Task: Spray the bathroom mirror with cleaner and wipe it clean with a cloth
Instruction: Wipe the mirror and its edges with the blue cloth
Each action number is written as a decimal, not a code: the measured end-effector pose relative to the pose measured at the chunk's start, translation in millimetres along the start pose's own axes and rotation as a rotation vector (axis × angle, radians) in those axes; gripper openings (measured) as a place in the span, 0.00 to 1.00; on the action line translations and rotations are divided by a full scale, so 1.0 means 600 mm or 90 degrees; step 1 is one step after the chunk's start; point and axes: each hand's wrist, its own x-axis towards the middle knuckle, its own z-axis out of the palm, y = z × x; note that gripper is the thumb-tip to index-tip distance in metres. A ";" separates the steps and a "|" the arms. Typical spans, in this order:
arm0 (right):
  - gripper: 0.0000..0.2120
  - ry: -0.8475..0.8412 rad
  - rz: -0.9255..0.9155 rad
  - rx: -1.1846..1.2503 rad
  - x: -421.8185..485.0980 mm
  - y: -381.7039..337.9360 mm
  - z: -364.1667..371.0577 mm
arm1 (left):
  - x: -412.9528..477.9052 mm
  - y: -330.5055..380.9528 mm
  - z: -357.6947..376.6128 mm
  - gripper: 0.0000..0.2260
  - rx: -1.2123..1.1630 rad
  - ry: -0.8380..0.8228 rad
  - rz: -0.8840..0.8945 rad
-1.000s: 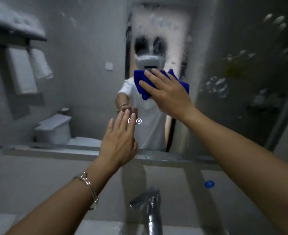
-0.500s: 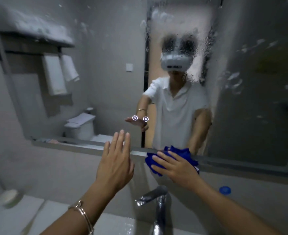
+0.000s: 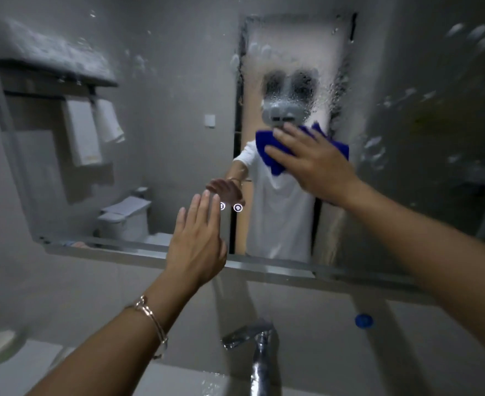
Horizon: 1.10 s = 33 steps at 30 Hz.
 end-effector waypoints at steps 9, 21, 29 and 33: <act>0.20 0.089 0.065 0.025 -0.050 -0.057 0.032 | -0.005 0.027 0.034 0.33 0.002 0.030 0.044; 0.37 -0.173 -0.177 0.048 -0.235 -0.161 0.083 | -0.016 0.043 0.033 0.39 0.048 -0.007 0.071; 0.21 0.018 -0.051 0.000 -0.081 0.065 -0.012 | 0.063 0.060 -0.029 0.30 0.017 0.068 0.087; 0.22 0.032 0.109 -0.034 -0.015 0.157 -0.072 | 0.072 0.077 -0.025 0.29 0.025 0.089 0.093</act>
